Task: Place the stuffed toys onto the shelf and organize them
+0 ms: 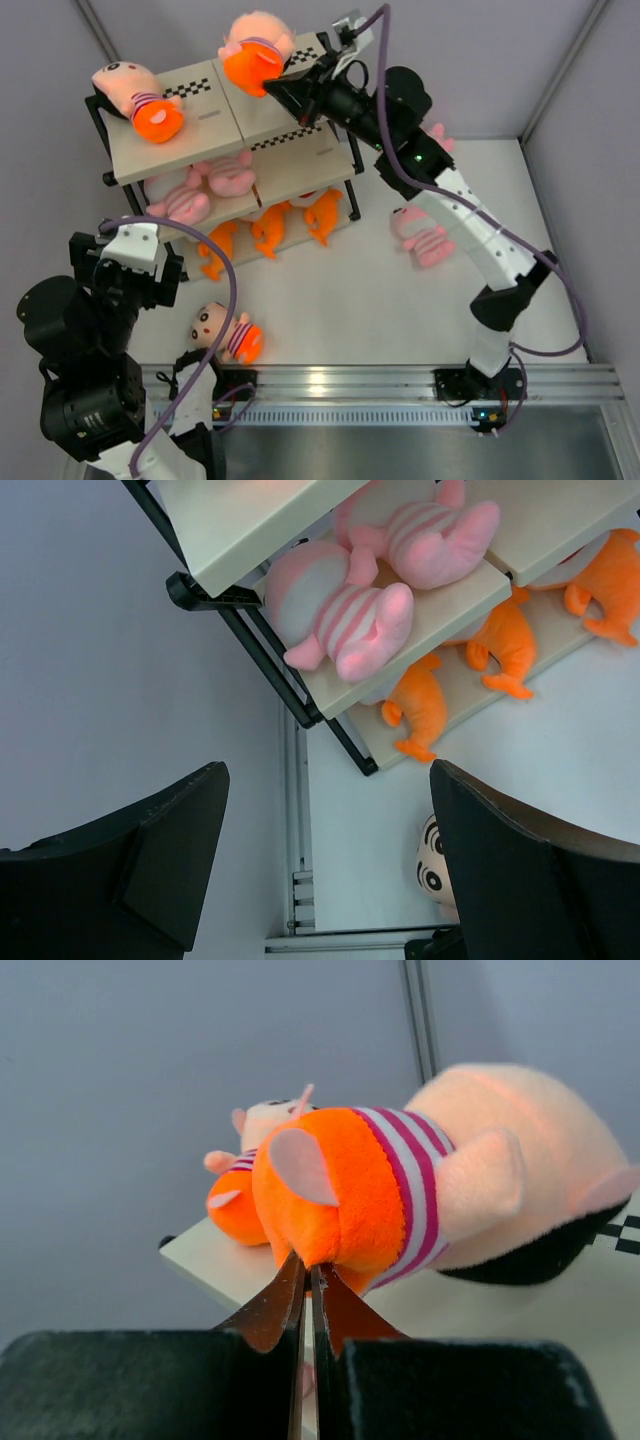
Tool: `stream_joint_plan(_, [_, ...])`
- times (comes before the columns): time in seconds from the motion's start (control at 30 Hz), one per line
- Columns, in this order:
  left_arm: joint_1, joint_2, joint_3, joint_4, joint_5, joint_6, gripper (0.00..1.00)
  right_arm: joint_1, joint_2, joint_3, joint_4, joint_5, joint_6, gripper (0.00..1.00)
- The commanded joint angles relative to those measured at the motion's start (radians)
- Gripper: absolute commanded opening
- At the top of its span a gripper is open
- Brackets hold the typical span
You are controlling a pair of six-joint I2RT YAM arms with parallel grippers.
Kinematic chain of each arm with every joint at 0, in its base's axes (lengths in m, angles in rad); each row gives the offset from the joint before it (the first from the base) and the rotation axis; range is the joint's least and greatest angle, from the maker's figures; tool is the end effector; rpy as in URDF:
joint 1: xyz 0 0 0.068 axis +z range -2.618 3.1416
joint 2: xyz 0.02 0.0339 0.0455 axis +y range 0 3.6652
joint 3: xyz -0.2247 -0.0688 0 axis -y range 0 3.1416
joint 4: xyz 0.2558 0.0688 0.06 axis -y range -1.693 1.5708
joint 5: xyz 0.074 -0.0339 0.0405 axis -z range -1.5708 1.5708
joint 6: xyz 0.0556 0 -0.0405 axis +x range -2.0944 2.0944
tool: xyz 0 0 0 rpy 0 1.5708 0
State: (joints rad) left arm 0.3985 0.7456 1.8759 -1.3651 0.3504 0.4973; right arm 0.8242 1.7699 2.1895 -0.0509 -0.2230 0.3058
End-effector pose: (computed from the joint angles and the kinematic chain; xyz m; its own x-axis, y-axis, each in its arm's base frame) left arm 0.0373 -0.0050 0.4935 -0.2155 0.3954 -0.8929 0.0524 0.9177 0.3938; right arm 0.2580 0.2970 0.5390 -0.0243 0.4061 -0.9135 -0.8899 0.4076 0.2048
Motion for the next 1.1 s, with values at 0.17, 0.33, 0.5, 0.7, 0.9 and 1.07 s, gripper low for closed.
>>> stream_joint_plan(0.17, [-0.003,-0.009,-0.017,-0.144,0.002,0.018,0.88,-0.08,0.224,0.22,0.037,-0.249,0.11,0.0])
stream_joint_plan(0.33, [-0.003,-0.008,-0.014,-0.144,0.012,0.017,0.88,-0.126,0.27,0.222,0.042,-0.413,0.183,0.0])
stream_joint_plan(0.5, [-0.003,-0.005,-0.012,-0.144,0.03,0.015,0.88,-0.172,0.319,0.268,0.076,-0.509,0.265,0.0])
stream_joint_plan(0.7, [-0.003,-0.002,-0.014,-0.144,0.055,0.012,0.88,-0.18,0.329,0.276,0.019,-0.466,0.224,0.0])
stream_joint_plan(0.9, [-0.003,0.0,-0.014,-0.144,0.047,0.015,0.88,-0.206,0.376,0.285,-0.012,-0.509,0.246,0.1])
stream_joint_plan(1.07, [-0.003,-0.003,-0.034,-0.144,0.053,0.015,0.88,-0.215,0.324,0.239,-0.004,-0.467,0.224,0.28])
